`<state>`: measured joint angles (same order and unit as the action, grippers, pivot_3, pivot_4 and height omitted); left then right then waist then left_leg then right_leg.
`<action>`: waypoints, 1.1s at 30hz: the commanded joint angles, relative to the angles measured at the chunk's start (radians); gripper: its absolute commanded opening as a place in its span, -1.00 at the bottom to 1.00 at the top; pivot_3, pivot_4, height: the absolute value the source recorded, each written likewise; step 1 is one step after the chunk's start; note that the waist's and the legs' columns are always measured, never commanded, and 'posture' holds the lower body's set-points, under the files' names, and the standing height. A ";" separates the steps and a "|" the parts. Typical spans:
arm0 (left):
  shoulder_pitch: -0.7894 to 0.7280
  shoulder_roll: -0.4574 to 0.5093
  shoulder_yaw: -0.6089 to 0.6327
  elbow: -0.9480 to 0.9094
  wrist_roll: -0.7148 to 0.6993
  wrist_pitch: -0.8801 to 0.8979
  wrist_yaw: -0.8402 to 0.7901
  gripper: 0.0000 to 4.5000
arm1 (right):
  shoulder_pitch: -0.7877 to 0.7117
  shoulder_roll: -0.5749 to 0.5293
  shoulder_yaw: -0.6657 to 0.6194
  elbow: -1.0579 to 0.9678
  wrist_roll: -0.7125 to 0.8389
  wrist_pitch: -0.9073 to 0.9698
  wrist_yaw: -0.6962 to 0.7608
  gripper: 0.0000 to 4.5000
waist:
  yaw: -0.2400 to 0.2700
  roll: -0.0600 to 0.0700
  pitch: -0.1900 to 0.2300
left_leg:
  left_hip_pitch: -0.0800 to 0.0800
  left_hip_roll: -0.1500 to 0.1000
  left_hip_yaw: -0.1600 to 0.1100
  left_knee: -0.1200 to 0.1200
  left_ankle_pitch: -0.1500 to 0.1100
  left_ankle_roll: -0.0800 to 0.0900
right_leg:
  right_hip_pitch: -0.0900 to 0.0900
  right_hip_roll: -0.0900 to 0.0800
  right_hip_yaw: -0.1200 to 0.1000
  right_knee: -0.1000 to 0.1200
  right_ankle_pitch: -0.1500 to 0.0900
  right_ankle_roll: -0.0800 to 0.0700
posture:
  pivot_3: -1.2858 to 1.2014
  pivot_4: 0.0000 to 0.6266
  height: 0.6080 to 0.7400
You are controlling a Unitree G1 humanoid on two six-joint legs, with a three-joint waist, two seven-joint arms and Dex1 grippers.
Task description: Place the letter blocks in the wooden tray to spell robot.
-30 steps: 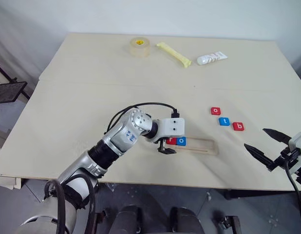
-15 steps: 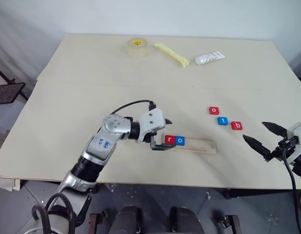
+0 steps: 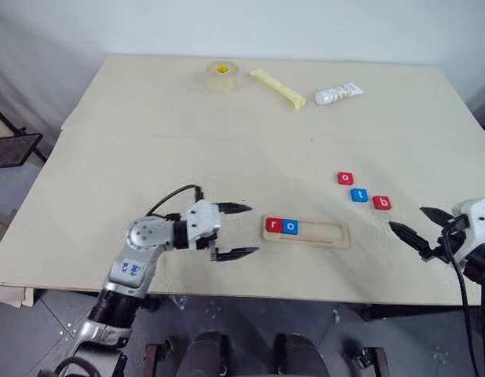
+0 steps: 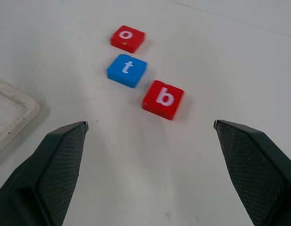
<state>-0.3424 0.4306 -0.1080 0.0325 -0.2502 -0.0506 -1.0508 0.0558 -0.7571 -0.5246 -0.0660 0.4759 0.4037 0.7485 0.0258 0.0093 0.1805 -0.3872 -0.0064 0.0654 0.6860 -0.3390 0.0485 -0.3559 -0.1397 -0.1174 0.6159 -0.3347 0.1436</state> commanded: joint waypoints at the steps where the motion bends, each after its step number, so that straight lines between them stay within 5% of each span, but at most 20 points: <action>1: 0.011 0.011 0.038 0.009 -0.043 -0.080 -0.031 0.99 | 0.016 0.015 -0.066 -0.071 0.039 0.027 -0.040 1.00 | 0.000 0.000 0.000 | 0.000 0.000 0.000 0.000 0.000 0.000 | 0.000 0.000 0.000 0.000 0.000 0.000 | 0.03 -0.52 1.00; 23: -0.032 0.011 0.056 0.115 -0.042 -0.164 -0.044 0.99 | 0.072 0.034 -0.077 -0.143 0.065 0.070 -0.104 1.00 | 0.000 0.000 0.000 | 0.000 -0.001 0.001 0.002 0.000 0.000 | 0.000 0.000 0.001 0.002 0.000 0.000 | 0.03 -0.52 1.00; 33: -0.025 -0.009 0.041 0.086 -0.030 -0.156 0.000 0.99 | -0.209 0.078 0.089 0.066 -0.004 0.123 -0.217 1.00 | -0.002 0.000 0.000 | 0.001 0.000 0.001 0.002 0.000 0.000 | -0.001 0.000 0.001 0.004 0.000 0.000 | 0.03 -0.52 1.00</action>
<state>-0.3733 0.4205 -0.0668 0.1600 -0.2753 -0.2027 -1.0590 -0.1349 -0.6808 -0.4317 -0.0207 0.4873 0.5456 0.5438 0.0237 0.0094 0.1804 -0.3868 -0.0065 0.0653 0.6882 -0.3388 0.0485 -0.3576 -0.1399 -0.1169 0.6210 -0.3347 0.1436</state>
